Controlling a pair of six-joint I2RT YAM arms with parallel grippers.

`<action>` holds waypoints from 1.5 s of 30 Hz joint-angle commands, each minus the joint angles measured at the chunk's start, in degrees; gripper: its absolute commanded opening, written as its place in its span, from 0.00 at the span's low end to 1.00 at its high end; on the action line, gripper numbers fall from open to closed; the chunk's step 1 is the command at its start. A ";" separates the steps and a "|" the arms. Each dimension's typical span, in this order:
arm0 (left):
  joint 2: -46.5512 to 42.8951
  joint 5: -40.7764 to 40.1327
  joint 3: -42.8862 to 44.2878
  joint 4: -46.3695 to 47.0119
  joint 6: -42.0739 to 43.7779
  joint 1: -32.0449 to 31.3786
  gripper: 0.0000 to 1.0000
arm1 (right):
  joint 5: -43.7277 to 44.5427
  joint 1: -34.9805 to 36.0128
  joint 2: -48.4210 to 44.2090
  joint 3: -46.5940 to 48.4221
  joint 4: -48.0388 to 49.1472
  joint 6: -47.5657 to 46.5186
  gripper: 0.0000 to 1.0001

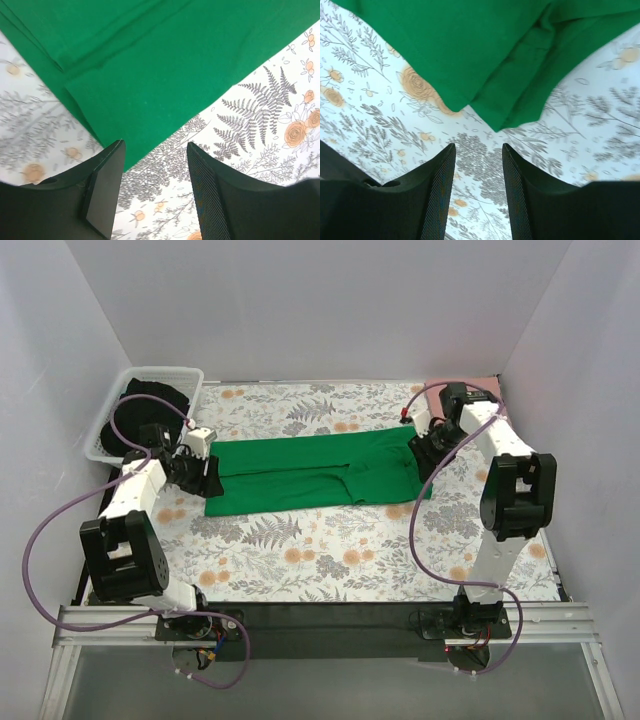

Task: Fold and stack the t-shirts
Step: Fold the tshirt

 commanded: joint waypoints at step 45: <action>9.31 9.48 5.73 32.92 -39.73 -38.60 0.53 | -14.98 -0.86 -1.19 -11.69 7.16 19.01 0.45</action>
